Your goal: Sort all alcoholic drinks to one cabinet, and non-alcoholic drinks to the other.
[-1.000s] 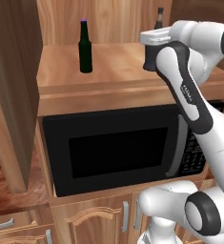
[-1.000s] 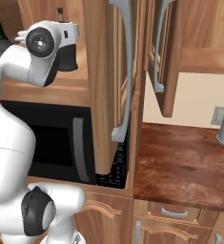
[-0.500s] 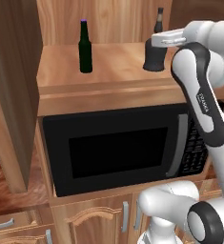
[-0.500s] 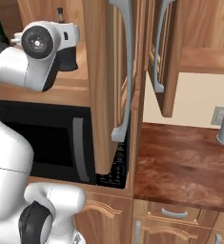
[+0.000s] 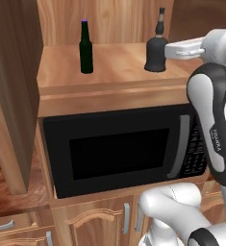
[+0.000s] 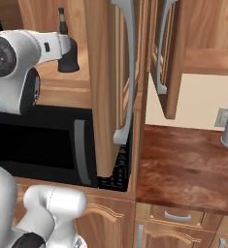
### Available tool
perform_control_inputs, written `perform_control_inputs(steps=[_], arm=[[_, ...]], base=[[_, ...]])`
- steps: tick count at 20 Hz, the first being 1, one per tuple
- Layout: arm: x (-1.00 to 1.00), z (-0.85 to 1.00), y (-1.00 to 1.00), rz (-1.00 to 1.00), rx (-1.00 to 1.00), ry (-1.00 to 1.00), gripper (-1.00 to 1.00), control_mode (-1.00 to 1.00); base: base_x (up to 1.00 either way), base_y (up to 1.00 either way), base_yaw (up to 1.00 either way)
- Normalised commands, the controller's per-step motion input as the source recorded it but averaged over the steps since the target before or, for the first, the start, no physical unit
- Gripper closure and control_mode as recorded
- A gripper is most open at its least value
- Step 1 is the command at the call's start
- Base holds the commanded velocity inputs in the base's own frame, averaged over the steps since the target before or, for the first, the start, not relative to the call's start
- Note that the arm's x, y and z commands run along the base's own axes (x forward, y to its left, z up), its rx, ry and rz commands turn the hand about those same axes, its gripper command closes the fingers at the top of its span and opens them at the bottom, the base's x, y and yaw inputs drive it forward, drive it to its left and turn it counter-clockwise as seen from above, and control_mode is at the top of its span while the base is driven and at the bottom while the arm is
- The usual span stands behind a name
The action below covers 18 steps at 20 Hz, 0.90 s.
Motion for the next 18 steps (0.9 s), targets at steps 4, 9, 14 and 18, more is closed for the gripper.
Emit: perform_control_inputs(steps=[4, 9, 14, 18], arm=[[-0.67, 0.00, 0.00, -0.20, -0.04, 0.20, -1.00, -1.00], [-0.49, -0.07, 0.00, -0.18, -0.02, 0.27, -1.00, -1.00], [-0.40, -0.35, 0.00, -0.15, 0.00, 0.25, -1.00, -1.00], [-0.29, -0.64, 0.00, -0.11, 0.00, 0.23, -1.00, -1.00]], base=[[0.00, 0.00, 0.00], [0.00, 0.00, 0.00], [0.00, 0.00, 0.00], [0.00, 0.00, 0.00]])
